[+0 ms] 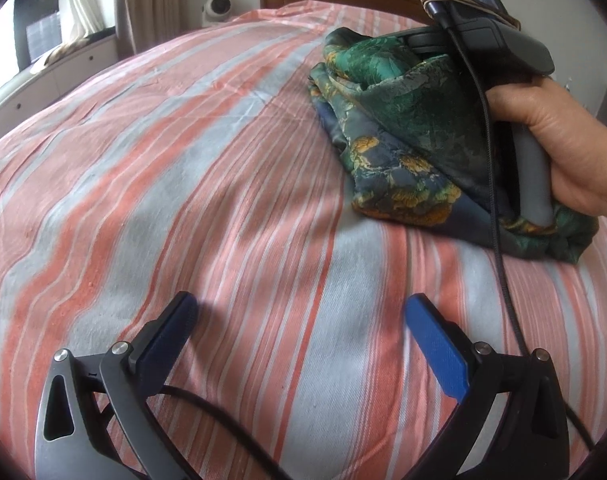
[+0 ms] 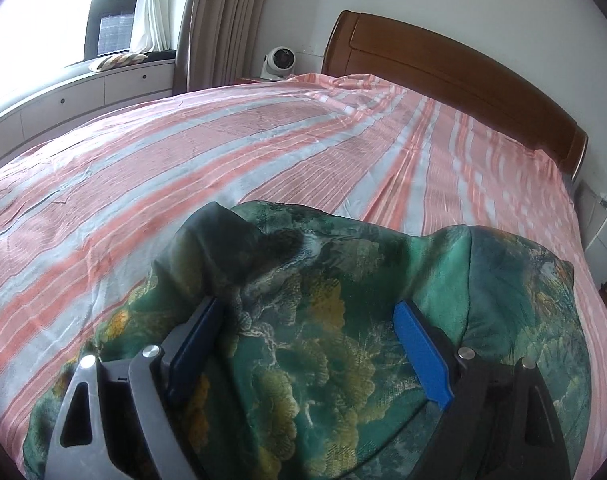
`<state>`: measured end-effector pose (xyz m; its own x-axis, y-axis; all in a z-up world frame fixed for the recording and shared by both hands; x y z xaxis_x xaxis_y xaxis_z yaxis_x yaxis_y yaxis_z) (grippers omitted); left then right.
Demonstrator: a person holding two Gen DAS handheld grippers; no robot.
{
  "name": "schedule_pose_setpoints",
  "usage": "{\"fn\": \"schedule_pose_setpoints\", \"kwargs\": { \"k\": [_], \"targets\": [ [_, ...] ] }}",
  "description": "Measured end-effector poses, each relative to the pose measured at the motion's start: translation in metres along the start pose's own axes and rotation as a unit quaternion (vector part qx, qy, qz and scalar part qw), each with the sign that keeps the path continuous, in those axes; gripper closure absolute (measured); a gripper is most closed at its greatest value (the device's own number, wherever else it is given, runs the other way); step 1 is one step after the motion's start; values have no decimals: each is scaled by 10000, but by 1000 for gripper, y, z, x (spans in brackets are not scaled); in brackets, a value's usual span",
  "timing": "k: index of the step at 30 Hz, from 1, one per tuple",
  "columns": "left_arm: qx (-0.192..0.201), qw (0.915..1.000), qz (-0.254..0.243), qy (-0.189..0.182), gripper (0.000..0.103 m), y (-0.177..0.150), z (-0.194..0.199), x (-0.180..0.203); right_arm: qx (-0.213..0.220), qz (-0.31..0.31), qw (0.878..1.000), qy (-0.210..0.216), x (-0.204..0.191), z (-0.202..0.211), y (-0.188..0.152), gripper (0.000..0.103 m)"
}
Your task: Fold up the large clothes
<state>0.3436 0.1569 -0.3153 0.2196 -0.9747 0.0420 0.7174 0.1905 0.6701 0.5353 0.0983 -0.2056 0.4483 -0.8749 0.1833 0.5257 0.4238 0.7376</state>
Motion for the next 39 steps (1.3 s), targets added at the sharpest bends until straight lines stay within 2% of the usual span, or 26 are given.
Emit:
{"fn": "schedule_pose_setpoints", "kwargs": {
  "k": [5,7,10,13,16,19,21,23,24,25,27,29,31,33,34,37,39],
  "targets": [
    [3,10000,-45,44,0,-3,0,3,-98,-206,9997,-19,6,10,8,16],
    [-19,10000,-56,20,0,-4,1,4,-90,-326,9994,44,10,25,17,16],
    [-11,9996,73,-268,0,-3,7,-2,49,-505,9979,391,15,68,29,16],
    [94,9961,338,-815,1,0,29,-13,341,-689,9945,715,24,124,28,16],
    [443,9909,430,-1200,1,14,66,-26,719,-975,9878,978,44,193,-2,8],
    [780,9775,631,-1857,1,61,97,-32,878,-1147,9864,784,71,241,-64,2],
    [678,9694,656,-2266,1,106,99,-28,602,-1252,9886,578,88,250,-108,2],
    [150,9597,657,-2730,1,152,78,-14,223,-1549,9865,483,106,249,-151,2],
    [-97,9568,664,-2827,1,170,64,-7,77,-1777,9827,518,114,246,-167,2],
    [-386,9586,634,-2748,1,189,44,3,-16,-2076,9766,564,123,244,-182,2],
    [-699,9604,542,-2641,1,204,15,19,17,-2536,9649,686,139,243,-195,2],
    [-1320,9607,450,-2400,0,197,-27,32,179,-2905,9527,873,152,241,-198,2],
    [-1827,9570,522,-2193,0,176,-60,31,328,-3207,9401,1107,164,234,-190,2],
    [-1977,9518,614,-2265,0,161,-72,26,400,-3450,9257,1497,169,222,-179,2],
    [-2001,9509,623,-2278,0,157,-75,24,330,-3596,9141,1843,172,209,-172,2],
    [-1907,9583,356,-2097,0,153,-78,28,138,-3806,8922,2426,178,172,-159,2],
    [-1834,9660,-37,-1820,0,154,-79,40,-48,-3867,8802,2751,178,140,-154,1]
  ]
}}
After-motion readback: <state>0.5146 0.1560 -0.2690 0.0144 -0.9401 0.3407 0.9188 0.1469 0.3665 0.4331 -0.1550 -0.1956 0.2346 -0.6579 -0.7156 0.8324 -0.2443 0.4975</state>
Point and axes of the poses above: each gripper's, at about its wrist camera, not at the fingertips, and z roughly against the way its jaws point, x to its right, y to its top, the point moved 5 cm from there along -z, roughly the way its jaws point, and after that the axes turned 7 degrees about y, right-handed, at the moved point
